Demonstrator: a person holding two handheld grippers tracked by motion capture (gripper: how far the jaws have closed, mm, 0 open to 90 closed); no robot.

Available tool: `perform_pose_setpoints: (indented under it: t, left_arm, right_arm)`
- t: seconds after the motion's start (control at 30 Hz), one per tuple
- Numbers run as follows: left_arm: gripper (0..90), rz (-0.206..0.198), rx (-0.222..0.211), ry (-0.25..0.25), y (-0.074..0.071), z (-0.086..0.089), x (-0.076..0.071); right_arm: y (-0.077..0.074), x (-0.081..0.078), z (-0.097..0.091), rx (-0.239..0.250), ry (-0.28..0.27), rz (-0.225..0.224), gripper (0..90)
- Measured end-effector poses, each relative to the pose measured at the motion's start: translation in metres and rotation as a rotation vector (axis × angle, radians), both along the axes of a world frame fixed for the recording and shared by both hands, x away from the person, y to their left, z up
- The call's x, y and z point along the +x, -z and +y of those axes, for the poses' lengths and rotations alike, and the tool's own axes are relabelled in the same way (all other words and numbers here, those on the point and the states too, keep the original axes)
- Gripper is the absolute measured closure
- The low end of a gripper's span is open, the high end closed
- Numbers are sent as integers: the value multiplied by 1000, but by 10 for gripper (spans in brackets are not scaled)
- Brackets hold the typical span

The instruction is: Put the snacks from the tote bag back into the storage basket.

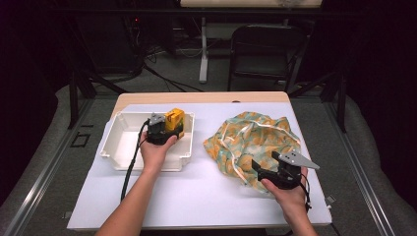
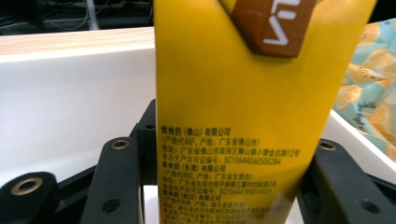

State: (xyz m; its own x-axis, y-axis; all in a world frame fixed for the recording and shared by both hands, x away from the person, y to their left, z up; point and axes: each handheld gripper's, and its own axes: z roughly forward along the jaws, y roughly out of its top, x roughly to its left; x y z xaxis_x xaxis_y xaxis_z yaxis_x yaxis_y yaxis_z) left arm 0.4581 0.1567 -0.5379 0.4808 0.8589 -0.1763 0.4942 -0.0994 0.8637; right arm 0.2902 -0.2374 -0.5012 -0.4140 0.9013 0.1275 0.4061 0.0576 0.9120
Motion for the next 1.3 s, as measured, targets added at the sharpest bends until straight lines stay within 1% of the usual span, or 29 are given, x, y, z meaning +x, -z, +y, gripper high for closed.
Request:
perform_pose_setpoints:
  t: [0.07,0.1,0.23,0.3,0.37,0.4,0.47,0.57,0.63,0.7,0.8,0.9,0.93,0.97,1.0,1.03,1.1,1.13,1.17,1.2,1.3]
  left_arm:
    - [508,9,6,-2,1,-1,1]
    - [507,12,17,-3,2,-1,2]
    - [506,24,40,-18,6,-1,4]
    - [505,36,53,-13,8,-1,6]
    - [503,56,62,-19,10,0,7]
    - [503,52,58,-21,10,0,8]
    - [503,49,70,-23,11,-1,8]
    - [502,50,71,-25,11,-2,8]
    - [501,58,69,-28,10,-1,8]
    - [501,65,83,-27,10,-2,7]
    - [502,72,92,-24,9,-2,6]
    - [497,79,90,-26,9,-2,5]
    - [491,89,86,-24,9,-1,5]
    - [476,101,69,-22,9,0,4]
    - [415,116,54,-13,9,0,4]
    - [338,136,64,-11,7,0,3]
    - [220,136,89,-3,5,-1,-2]
    - [217,118,106,-8,4,-2,-6]
    - [195,100,115,-8,2,-2,-11]
    - [172,85,99,-14,0,-1,-17]
    - [158,68,87,-20,-3,6,-29]
  right_arm:
    - [0,0,0,-7,2,4,169]
    - [0,0,0,-8,1,8,169]
    - [2,0,0,-4,2,10,169]
    - [2,0,0,-9,3,10,170]
    - [3,0,-1,-10,3,13,170]
    - [3,1,-1,-8,3,10,171]
    - [3,1,0,-5,6,10,172]
    - [4,0,0,-8,4,13,172]
    - [4,0,0,-9,4,16,172]
    - [4,1,0,-12,6,17,173]
    - [5,1,0,-12,7,16,173]
    - [5,1,-1,-15,5,20,174]
    - [5,1,-1,-16,5,20,174]
    - [5,1,-1,-16,6,20,174]
    - [5,1,-1,-15,8,19,174]
    - [5,1,-1,-13,9,18,174]
    - [5,1,-2,-13,12,17,174]
    - [5,1,-3,-11,11,18,174]
    - [5,1,-3,-13,12,19,174]
    - [6,1,-3,-9,10,17,174]
    - [6,1,-4,-11,12,15,173]
